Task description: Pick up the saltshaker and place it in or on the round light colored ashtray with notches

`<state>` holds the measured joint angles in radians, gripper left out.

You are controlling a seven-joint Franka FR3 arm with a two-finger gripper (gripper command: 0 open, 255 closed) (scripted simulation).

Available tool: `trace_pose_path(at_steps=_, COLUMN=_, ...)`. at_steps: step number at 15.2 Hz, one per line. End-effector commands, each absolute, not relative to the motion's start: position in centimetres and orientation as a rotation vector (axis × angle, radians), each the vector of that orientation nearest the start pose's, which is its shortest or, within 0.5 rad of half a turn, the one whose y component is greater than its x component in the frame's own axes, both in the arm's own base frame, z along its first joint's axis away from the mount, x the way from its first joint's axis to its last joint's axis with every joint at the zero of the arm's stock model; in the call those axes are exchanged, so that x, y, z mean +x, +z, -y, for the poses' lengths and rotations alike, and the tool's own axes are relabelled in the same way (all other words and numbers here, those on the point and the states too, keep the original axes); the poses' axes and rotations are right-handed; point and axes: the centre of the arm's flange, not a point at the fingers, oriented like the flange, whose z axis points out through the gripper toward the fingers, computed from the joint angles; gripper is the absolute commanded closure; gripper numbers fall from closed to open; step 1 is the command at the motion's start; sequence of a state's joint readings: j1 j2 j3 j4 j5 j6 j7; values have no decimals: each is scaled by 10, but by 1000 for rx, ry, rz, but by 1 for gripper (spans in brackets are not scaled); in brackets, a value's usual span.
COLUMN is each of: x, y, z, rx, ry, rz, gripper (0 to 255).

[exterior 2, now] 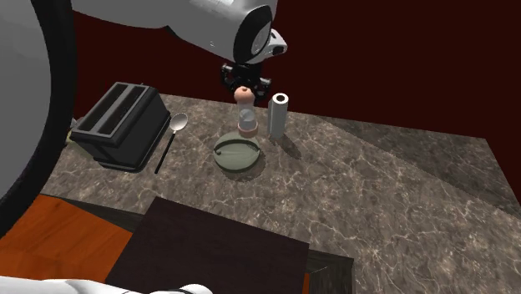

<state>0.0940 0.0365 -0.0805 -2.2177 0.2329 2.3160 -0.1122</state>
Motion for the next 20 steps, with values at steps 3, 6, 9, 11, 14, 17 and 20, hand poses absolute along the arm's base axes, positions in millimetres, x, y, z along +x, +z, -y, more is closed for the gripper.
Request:
trace_pose_path(at_steps=3, x=517, y=386, z=-62, rx=-2970, ry=-105, rz=-42, gripper=255)
trace_pose_path(at_steps=6, x=517, y=370, z=-62, rx=-2970, ry=-105, rz=-42, gripper=255)
trace_pose_path(at_steps=9, x=517, y=354, z=-62, rx=-2970, ry=-105, rz=-42, gripper=255)
trace_pose_path(at_steps=11, x=517, y=344, z=-62, rx=-2970, ry=-105, rz=-42, gripper=255)
trace_pose_path(at_steps=14, x=517, y=328, z=-62, rx=-2970, ry=-105, rz=-42, gripper=255)
trace_pose_path(at_steps=17, x=517, y=312, z=-62, rx=-2970, ry=-105, rz=-42, gripper=255)
trace_pose_path(at_steps=20, x=517, y=296, z=-62, rx=-2970, ry=-105, rz=-42, gripper=255)
